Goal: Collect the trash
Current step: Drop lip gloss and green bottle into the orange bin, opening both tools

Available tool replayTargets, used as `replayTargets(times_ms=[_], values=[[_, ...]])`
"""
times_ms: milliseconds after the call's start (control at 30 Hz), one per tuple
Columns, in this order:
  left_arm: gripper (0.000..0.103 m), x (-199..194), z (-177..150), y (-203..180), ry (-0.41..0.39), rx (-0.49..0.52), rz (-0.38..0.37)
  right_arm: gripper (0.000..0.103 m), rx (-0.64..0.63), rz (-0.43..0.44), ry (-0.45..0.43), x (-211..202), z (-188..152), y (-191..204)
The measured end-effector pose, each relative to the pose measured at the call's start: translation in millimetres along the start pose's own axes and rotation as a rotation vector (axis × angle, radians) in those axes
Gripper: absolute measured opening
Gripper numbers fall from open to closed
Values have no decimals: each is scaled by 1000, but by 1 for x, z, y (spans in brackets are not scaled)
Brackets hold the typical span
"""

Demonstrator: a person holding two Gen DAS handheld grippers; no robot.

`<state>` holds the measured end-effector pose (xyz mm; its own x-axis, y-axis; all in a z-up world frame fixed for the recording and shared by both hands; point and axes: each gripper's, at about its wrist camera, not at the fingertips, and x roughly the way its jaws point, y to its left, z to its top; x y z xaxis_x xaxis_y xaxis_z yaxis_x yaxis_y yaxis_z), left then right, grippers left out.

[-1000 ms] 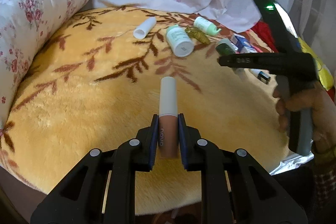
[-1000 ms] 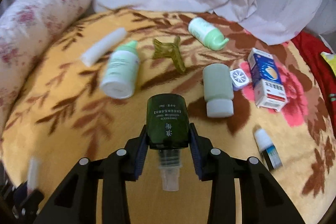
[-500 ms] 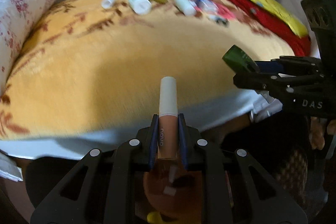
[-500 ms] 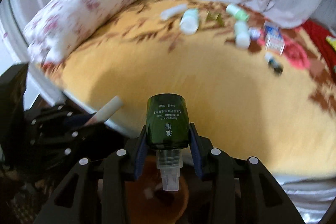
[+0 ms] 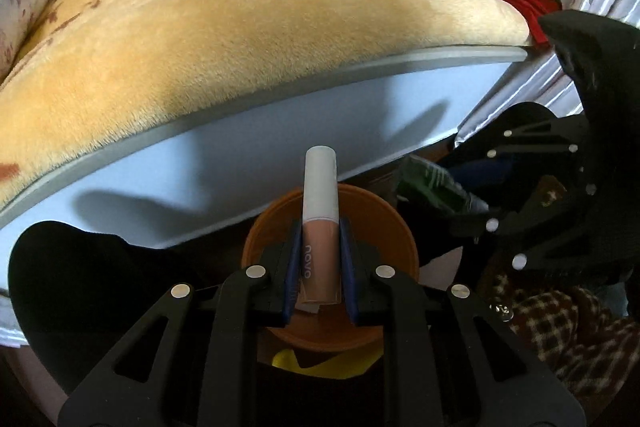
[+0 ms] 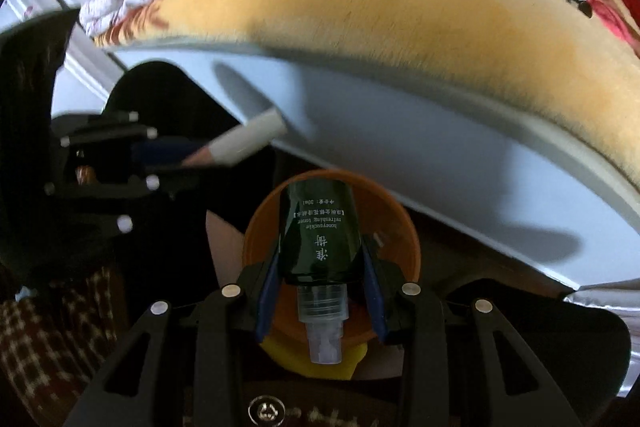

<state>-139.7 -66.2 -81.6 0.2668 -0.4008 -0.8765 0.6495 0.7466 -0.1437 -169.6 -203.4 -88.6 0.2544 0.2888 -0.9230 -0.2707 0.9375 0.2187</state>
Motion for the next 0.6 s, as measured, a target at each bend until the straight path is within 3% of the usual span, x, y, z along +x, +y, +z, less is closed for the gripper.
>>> replayTargets(times_ms=[33, 67, 133, 200, 600], values=[[20, -1, 0, 0, 4, 3, 9, 57, -3, -7, 2, -1, 0, 0], [23, -2, 0, 0, 7, 6, 18, 65, -3, -25, -12, -4, 0, 0], [47, -4, 0, 0, 1, 8, 51, 66, 0, -47, -39, -11, 3, -4], [55, -9, 2, 3, -22, -1, 71, 67, 15, -54, -66, -19, 6, -10], [60, -29, 44, 16, -125, -42, 88, 69, 48, -121, -206, -54, 31, -38]])
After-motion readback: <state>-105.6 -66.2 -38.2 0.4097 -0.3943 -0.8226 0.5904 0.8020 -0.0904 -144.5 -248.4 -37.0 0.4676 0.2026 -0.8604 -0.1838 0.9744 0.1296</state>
